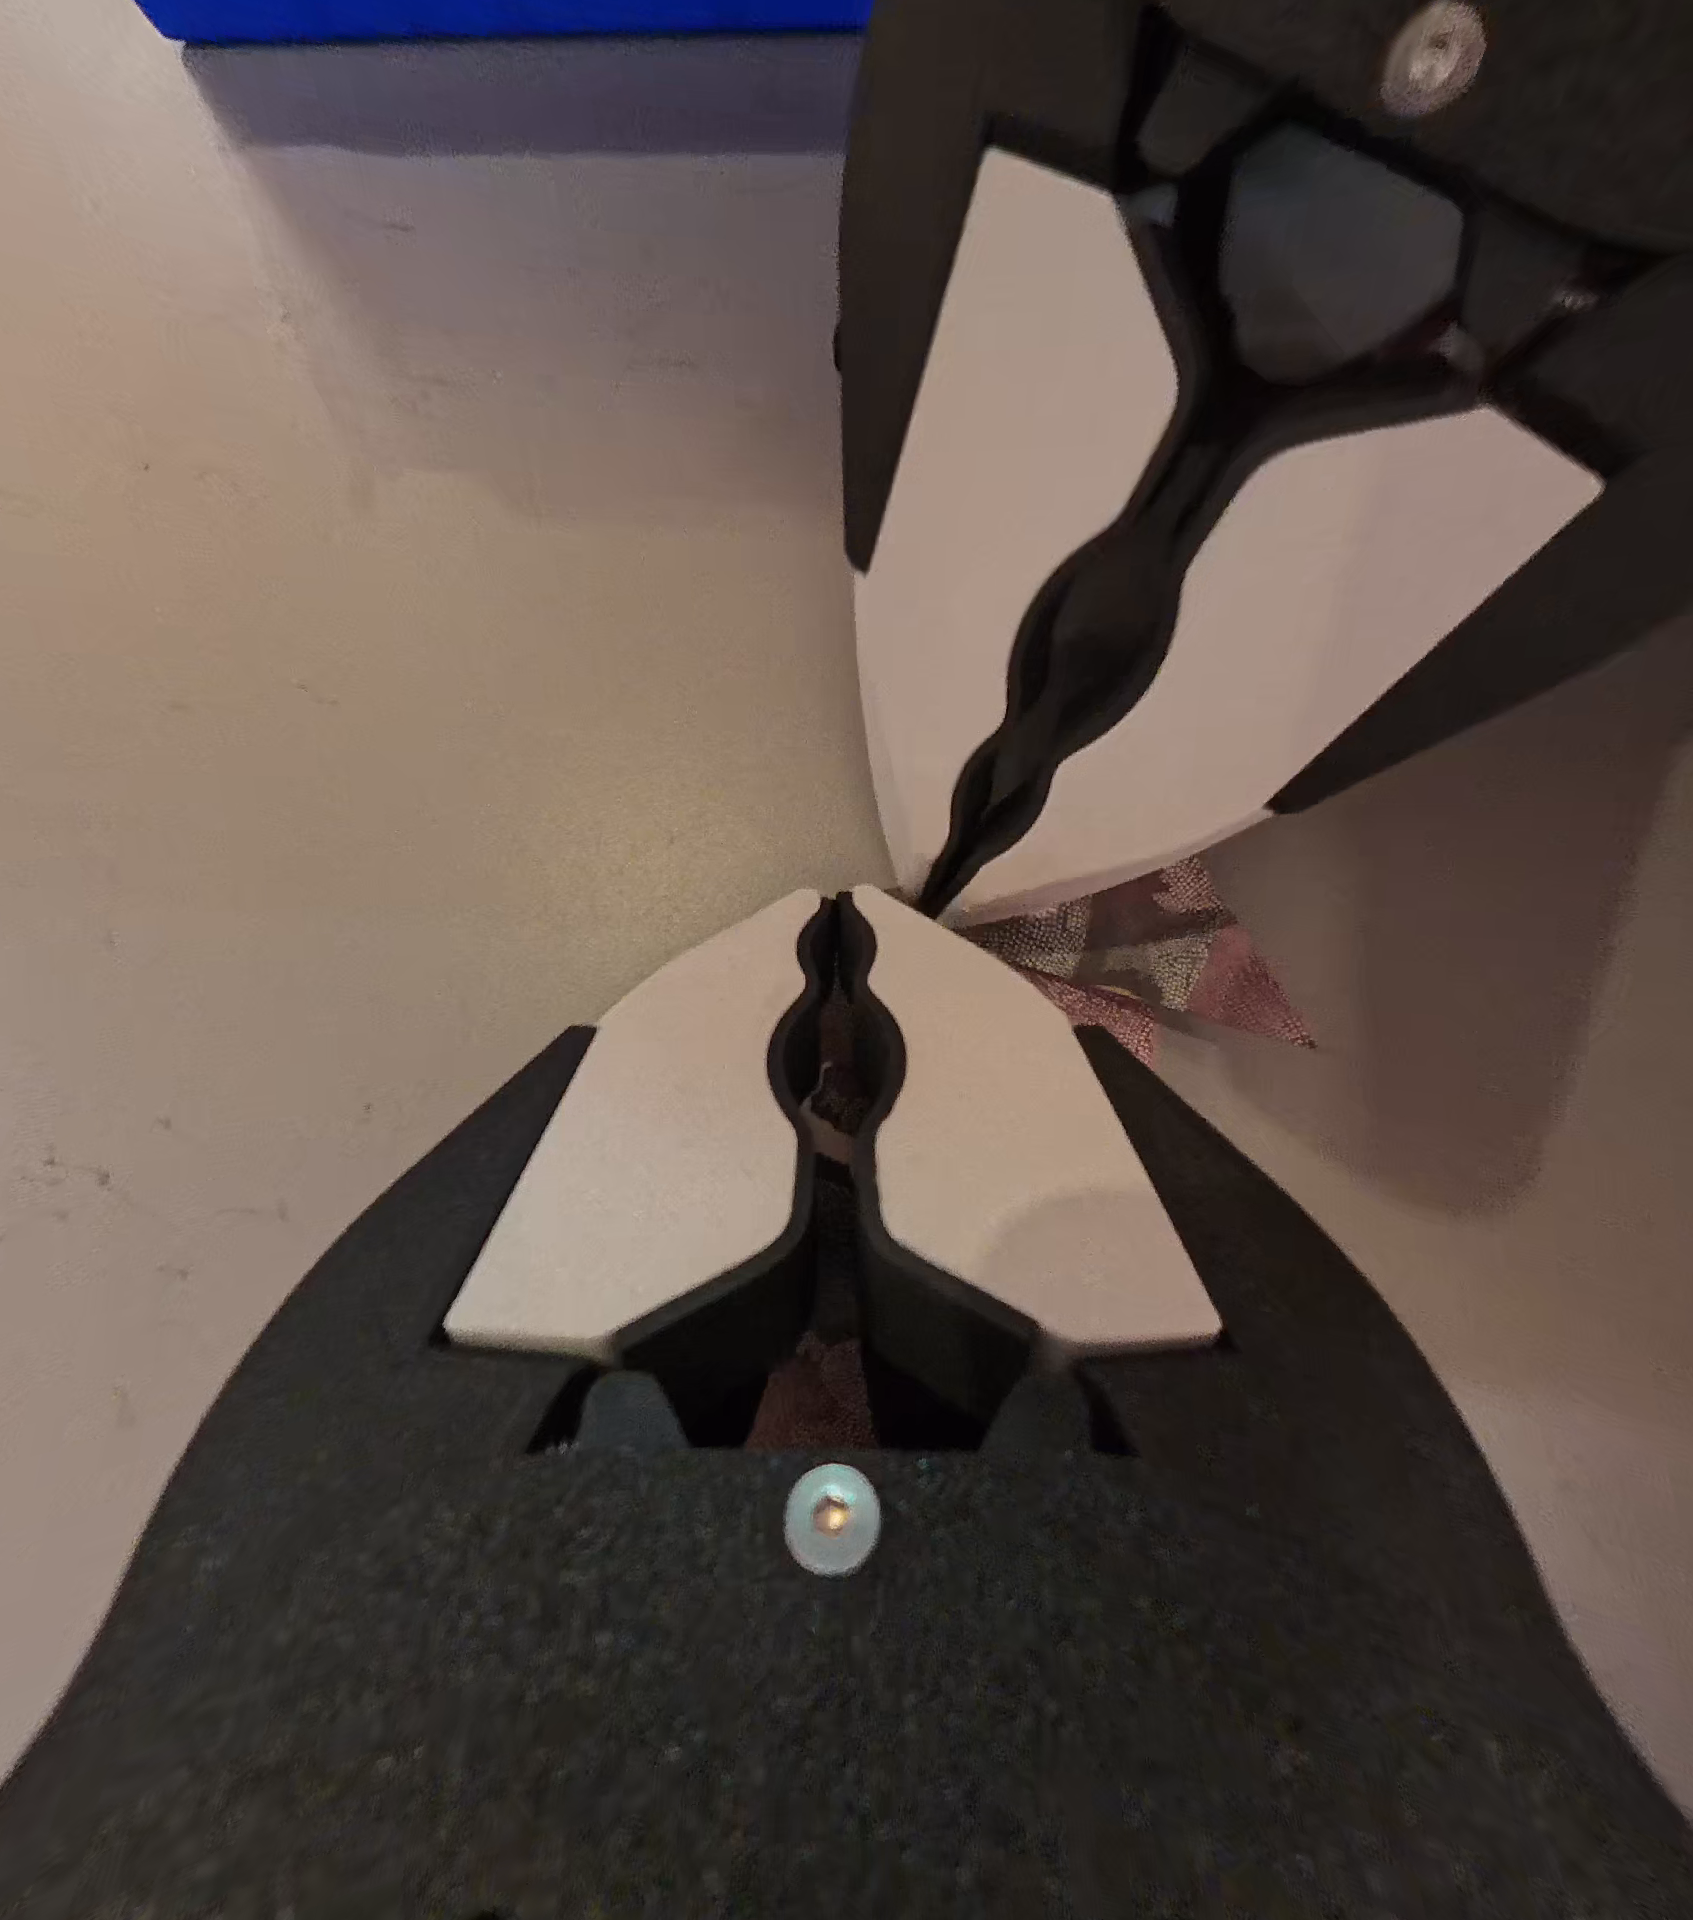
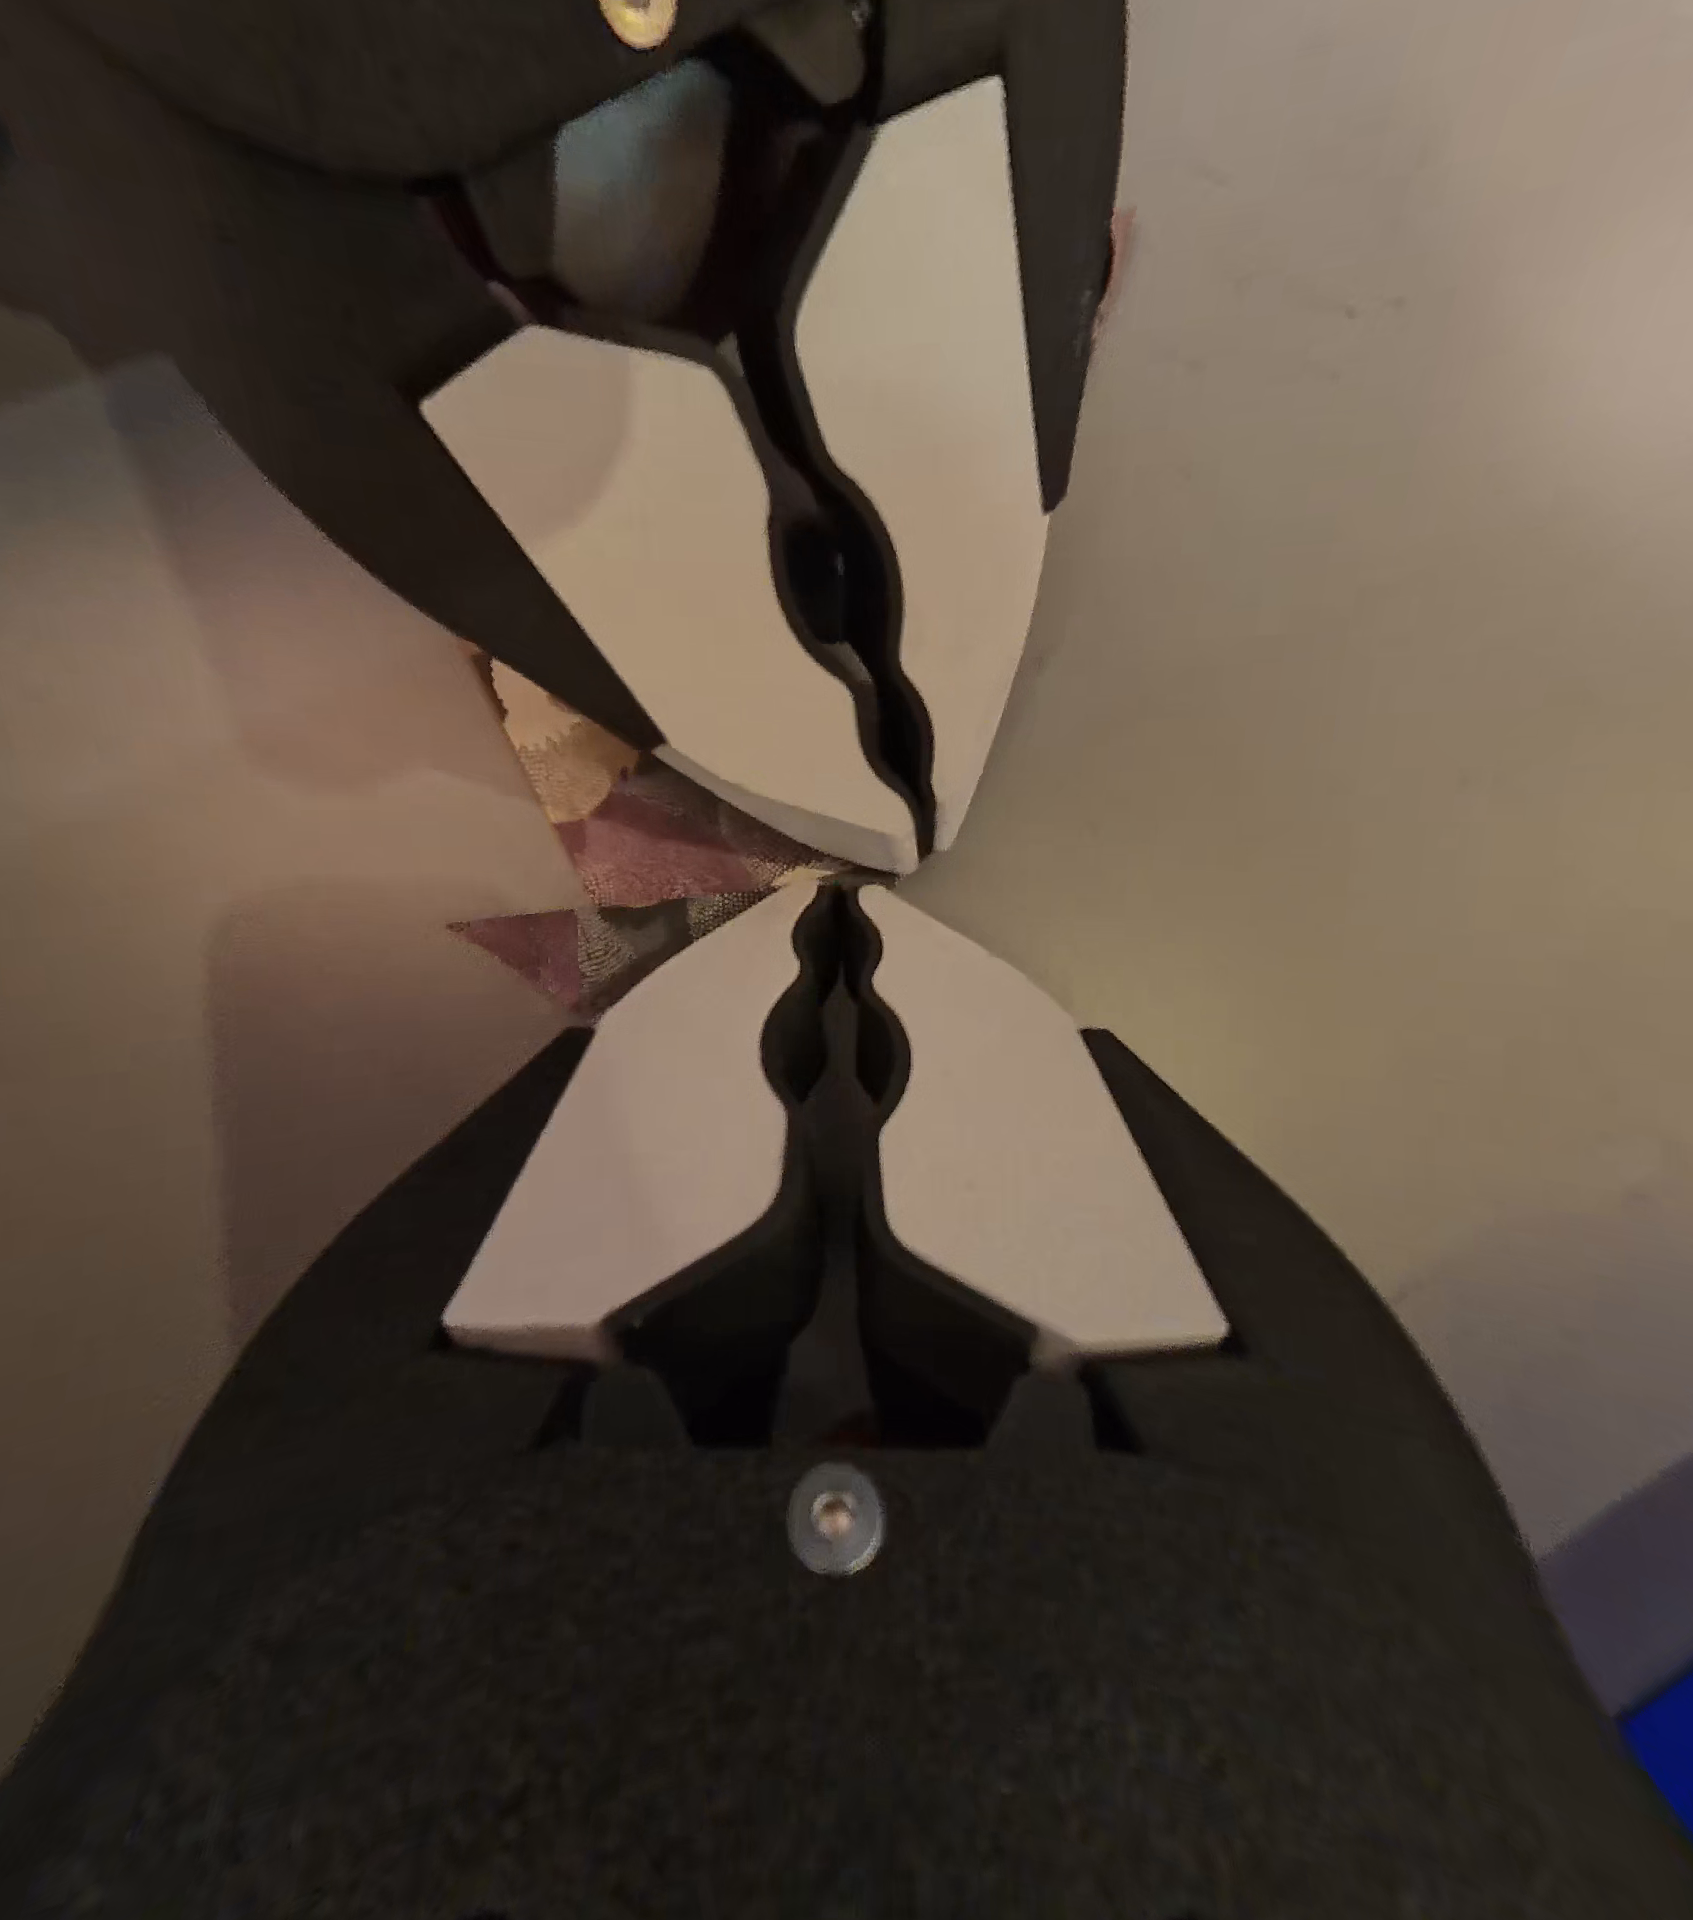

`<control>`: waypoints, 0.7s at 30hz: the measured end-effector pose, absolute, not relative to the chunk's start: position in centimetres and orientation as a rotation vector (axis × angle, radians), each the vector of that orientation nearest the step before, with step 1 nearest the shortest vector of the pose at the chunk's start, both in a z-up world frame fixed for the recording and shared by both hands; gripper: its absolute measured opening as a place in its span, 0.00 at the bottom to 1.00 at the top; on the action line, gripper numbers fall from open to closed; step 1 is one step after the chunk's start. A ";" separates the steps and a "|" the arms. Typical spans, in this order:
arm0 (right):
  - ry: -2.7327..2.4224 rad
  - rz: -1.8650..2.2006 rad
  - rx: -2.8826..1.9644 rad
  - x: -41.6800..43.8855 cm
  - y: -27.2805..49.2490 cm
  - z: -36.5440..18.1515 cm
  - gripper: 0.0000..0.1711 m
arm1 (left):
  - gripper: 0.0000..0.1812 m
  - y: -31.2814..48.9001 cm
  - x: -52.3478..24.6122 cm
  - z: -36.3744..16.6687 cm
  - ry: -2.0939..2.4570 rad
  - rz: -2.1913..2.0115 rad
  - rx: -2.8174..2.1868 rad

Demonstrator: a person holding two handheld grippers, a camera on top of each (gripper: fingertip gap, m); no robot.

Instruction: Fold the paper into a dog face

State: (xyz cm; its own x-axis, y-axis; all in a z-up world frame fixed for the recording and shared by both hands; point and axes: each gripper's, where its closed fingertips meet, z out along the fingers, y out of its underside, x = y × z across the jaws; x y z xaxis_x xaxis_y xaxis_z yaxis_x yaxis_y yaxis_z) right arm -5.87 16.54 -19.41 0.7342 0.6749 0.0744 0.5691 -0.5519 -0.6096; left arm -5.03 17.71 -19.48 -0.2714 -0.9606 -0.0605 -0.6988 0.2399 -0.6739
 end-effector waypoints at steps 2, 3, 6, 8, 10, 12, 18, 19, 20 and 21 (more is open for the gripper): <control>-0.948 0.194 -2.312 -5.9 16.5 -19.4 0.00 | 0.00 17.7 -5.0 -19.5 2.047 -0.741 -1.517; -0.946 0.185 -2.316 -5.8 16.5 -19.4 0.00 | 0.00 17.7 -5.0 -19.5 2.046 -0.740 -1.518; -0.930 0.171 -2.320 -5.8 16.3 -19.5 0.00 | 0.00 17.7 -5.1 -19.5 2.043 -0.731 -1.521; -0.910 0.182 -2.329 -5.8 16.1 -19.5 0.00 | 0.00 17.7 -5.1 -19.5 2.044 -0.722 -1.518; -0.883 0.188 -2.339 -5.9 15.8 -19.5 0.00 | 0.00 17.7 -5.1 -19.5 2.044 -0.719 -1.518; -0.861 0.191 -2.346 -5.9 15.5 -19.5 0.00 | 0.00 17.7 -5.1 -19.5 2.043 -0.720 -1.519; -0.782 0.215 -2.377 -5.7 14.4 -19.5 0.00 | 0.00 17.7 -5.1 -19.5 2.040 -0.718 -1.521; -0.767 0.219 -2.388 -5.6 14.1 -19.5 0.00 | 0.00 17.7 -5.1 -19.5 2.039 -0.718 -1.522; -0.754 0.223 -2.395 -5.5 13.8 -19.5 0.00 | 0.00 17.7 -5.1 -19.5 2.039 -0.717 -1.522; -0.748 0.217 -2.397 -5.4 13.6 -19.5 0.00 | 0.00 17.7 -5.1 -19.5 2.039 -0.716 -1.521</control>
